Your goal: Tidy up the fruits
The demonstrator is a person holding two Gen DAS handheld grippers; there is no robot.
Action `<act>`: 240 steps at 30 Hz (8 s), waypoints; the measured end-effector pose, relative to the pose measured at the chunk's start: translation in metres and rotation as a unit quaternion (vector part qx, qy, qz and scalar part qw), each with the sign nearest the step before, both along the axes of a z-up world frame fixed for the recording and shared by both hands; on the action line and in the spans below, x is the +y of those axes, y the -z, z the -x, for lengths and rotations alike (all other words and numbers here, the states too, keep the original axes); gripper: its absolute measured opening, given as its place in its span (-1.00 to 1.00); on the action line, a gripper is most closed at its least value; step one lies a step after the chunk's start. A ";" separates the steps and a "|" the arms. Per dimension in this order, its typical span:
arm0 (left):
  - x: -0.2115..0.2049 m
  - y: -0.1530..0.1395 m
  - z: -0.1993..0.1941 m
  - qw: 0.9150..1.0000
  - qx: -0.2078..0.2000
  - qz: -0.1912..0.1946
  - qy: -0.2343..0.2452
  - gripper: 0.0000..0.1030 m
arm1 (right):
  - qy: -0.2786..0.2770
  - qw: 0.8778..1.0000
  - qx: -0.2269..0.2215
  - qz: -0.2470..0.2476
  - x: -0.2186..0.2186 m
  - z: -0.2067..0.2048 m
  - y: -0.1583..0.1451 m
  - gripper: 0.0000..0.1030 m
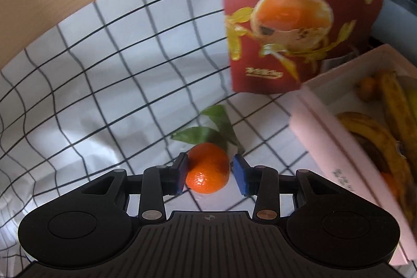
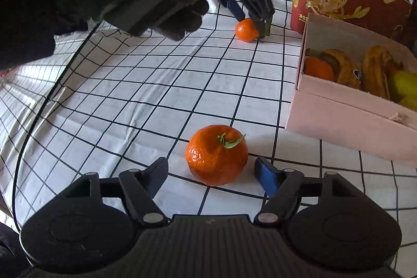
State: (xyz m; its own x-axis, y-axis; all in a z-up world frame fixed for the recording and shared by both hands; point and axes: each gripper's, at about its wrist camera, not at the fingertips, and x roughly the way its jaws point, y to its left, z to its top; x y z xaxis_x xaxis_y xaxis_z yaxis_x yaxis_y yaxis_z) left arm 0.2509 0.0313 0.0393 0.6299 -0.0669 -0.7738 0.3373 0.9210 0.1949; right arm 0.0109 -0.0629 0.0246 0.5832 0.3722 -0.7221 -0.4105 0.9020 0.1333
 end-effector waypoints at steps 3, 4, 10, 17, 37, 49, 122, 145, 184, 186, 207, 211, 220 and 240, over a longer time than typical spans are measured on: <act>0.005 0.004 -0.006 1.000 0.001 0.008 -0.014 -0.14 | 0.000 1.000 -0.003 0.000 0.001 0.001 0.001 0.55; 0.007 0.004 -0.008 1.000 0.002 0.015 -0.021 -0.16 | -0.002 1.000 -0.004 0.001 0.001 0.002 0.001 0.57; 0.028 -0.001 0.004 0.993 0.033 0.085 -0.068 -0.19 | -0.013 1.000 -0.004 0.011 0.002 0.001 0.001 0.58; 0.051 -0.010 0.093 0.973 0.077 0.193 -0.097 -0.19 | -0.019 1.000 0.001 0.019 0.001 0.002 -0.001 0.58; 0.107 -0.006 0.213 0.941 0.065 0.264 -0.203 -0.09 | -0.011 0.998 0.010 0.063 -0.019 0.014 -0.001 0.64; 0.132 -0.014 0.225 0.947 0.031 0.214 -0.238 -0.16 | -0.016 0.998 0.001 0.063 -0.016 0.016 0.003 0.85; -0.051 -0.141 0.191 0.976 -0.001 0.218 0.019 0.00 | 0.046 0.990 -0.121 0.059 -0.122 0.048 -0.115 -0.07; -0.054 -0.119 0.058 0.969 -0.017 0.243 -0.038 -0.01 | 0.160 0.982 -0.105 0.006 -0.198 0.016 -0.099 -0.07; -0.045 0.014 0.237 0.987 -0.040 0.134 -0.073 0.02 | 0.193 0.976 -0.057 0.079 -0.121 0.025 -0.029 0.60; -0.058 0.017 0.241 0.987 -0.057 0.121 -0.090 0.05 | 0.177 0.979 -0.043 0.095 -0.124 0.024 -0.008 0.60; -0.096 0.028 0.259 0.981 -0.109 0.097 -0.130 0.15 | 0.178 0.980 -0.077 0.042 -0.155 0.020 0.028 1.00; -0.095 0.028 0.258 0.981 -0.107 0.100 -0.130 0.15 | 0.178 0.980 -0.084 0.040 -0.155 0.022 0.028 1.00; -0.094 0.028 0.257 0.981 -0.107 0.100 -0.129 0.15 | 0.178 0.980 -0.084 0.038 -0.155 0.022 0.029 1.00; -0.094 0.028 0.257 0.981 -0.107 0.100 -0.129 0.15 | 0.178 0.980 -0.084 0.038 -0.155 0.022 0.029 1.00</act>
State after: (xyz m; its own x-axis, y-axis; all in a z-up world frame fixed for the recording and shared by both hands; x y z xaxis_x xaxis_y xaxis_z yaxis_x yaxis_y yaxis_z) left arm -0.0065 -0.0631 0.0112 0.7928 -0.0210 -0.6091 0.0595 0.9973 0.0431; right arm -0.0115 -0.2178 -0.0042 0.7790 0.0736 -0.6227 -0.0791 0.9967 0.0187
